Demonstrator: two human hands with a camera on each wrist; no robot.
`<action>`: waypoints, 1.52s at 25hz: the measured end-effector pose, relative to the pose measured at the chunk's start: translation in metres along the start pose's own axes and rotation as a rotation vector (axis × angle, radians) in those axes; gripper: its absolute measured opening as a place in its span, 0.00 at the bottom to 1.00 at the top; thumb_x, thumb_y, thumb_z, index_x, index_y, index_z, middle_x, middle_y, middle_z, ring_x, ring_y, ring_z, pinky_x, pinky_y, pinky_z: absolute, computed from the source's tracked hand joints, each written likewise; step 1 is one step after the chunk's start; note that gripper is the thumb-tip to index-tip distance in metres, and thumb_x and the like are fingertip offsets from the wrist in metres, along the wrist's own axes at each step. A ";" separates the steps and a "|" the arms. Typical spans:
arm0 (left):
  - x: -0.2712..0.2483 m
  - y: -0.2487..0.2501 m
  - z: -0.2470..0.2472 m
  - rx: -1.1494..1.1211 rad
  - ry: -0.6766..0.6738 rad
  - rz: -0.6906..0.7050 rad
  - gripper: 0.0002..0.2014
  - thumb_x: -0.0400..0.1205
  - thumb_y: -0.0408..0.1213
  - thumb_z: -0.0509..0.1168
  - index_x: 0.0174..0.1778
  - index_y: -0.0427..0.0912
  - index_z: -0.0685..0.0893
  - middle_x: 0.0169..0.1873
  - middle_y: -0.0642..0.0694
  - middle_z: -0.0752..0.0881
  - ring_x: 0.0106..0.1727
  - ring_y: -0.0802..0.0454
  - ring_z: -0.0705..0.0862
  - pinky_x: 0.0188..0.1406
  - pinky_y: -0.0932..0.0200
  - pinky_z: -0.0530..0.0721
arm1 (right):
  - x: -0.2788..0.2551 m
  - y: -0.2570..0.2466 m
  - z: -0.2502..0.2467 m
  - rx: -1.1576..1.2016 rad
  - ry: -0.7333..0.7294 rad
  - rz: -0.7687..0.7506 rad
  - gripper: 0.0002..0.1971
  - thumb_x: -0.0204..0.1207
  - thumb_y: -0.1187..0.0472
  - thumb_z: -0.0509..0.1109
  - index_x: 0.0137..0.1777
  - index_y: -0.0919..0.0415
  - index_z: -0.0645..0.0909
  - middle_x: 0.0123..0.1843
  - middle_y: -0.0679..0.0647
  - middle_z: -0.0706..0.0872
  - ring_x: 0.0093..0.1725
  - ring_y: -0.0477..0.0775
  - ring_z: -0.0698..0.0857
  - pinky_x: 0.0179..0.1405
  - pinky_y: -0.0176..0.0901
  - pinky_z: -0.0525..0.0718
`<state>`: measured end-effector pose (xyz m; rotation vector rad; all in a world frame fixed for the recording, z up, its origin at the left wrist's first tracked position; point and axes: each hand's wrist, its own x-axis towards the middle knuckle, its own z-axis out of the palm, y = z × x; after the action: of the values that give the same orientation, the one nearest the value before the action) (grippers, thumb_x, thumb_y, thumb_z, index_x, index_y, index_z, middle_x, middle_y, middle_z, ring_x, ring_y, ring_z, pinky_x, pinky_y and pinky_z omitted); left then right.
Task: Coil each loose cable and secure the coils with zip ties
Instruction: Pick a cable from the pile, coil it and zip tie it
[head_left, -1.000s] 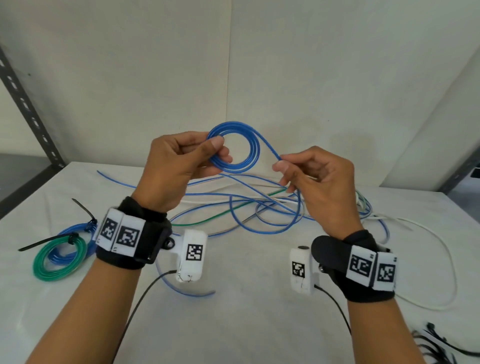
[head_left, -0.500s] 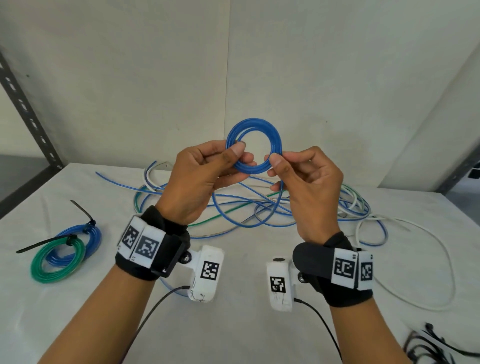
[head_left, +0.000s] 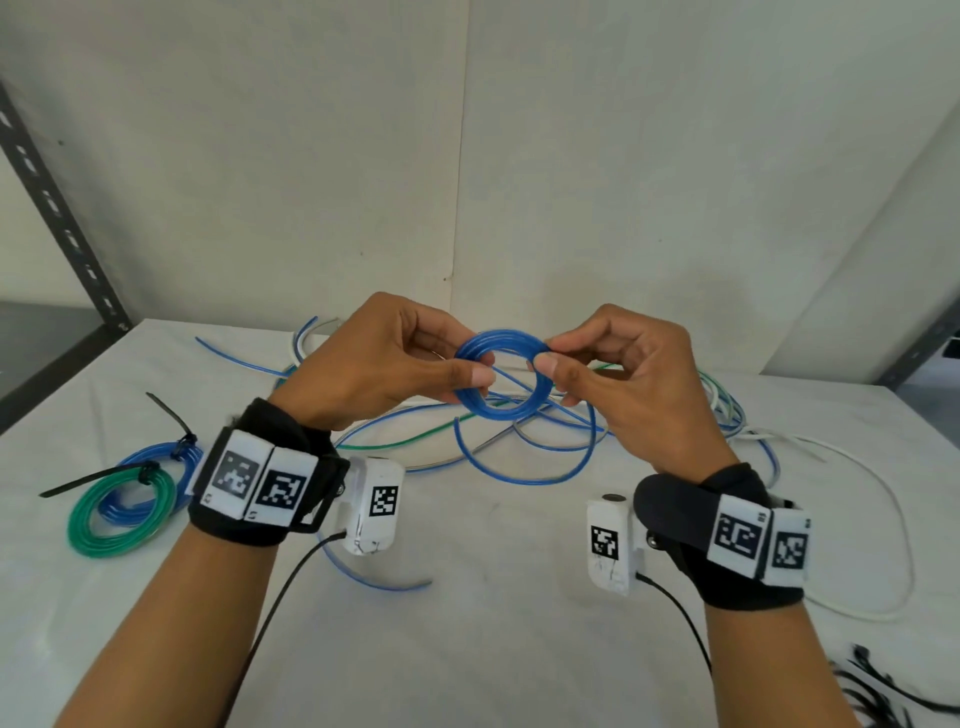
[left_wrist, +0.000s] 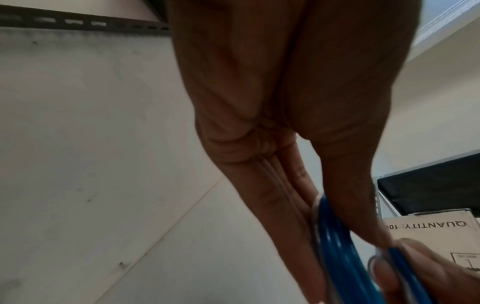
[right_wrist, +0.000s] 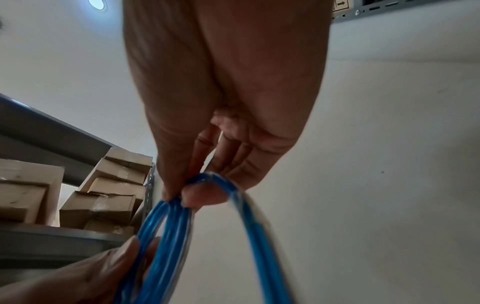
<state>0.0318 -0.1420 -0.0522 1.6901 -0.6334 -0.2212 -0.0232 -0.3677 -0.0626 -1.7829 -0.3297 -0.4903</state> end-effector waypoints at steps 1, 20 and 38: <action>0.000 0.000 0.001 0.000 0.011 0.005 0.08 0.76 0.27 0.76 0.50 0.31 0.91 0.41 0.34 0.93 0.47 0.38 0.93 0.49 0.54 0.92 | 0.000 -0.001 0.001 -0.008 0.010 -0.003 0.06 0.71 0.65 0.81 0.41 0.56 0.87 0.40 0.53 0.92 0.39 0.52 0.89 0.33 0.44 0.88; 0.010 -0.009 0.003 -0.230 0.300 0.055 0.09 0.76 0.36 0.75 0.49 0.36 0.91 0.41 0.37 0.93 0.45 0.44 0.93 0.47 0.51 0.93 | 0.007 0.004 -0.012 -0.022 0.241 -0.033 0.04 0.75 0.66 0.80 0.42 0.61 0.88 0.34 0.54 0.90 0.29 0.49 0.85 0.29 0.39 0.81; 0.016 -0.007 0.045 -0.598 0.346 0.059 0.13 0.75 0.38 0.72 0.53 0.37 0.89 0.44 0.42 0.94 0.47 0.49 0.94 0.45 0.60 0.91 | 0.001 -0.001 0.039 0.332 0.427 -0.020 0.05 0.77 0.70 0.76 0.49 0.66 0.83 0.47 0.64 0.93 0.47 0.59 0.94 0.40 0.42 0.88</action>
<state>0.0259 -0.1878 -0.0657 1.0937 -0.3114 -0.0603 -0.0168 -0.3294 -0.0695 -1.3149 -0.1192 -0.7662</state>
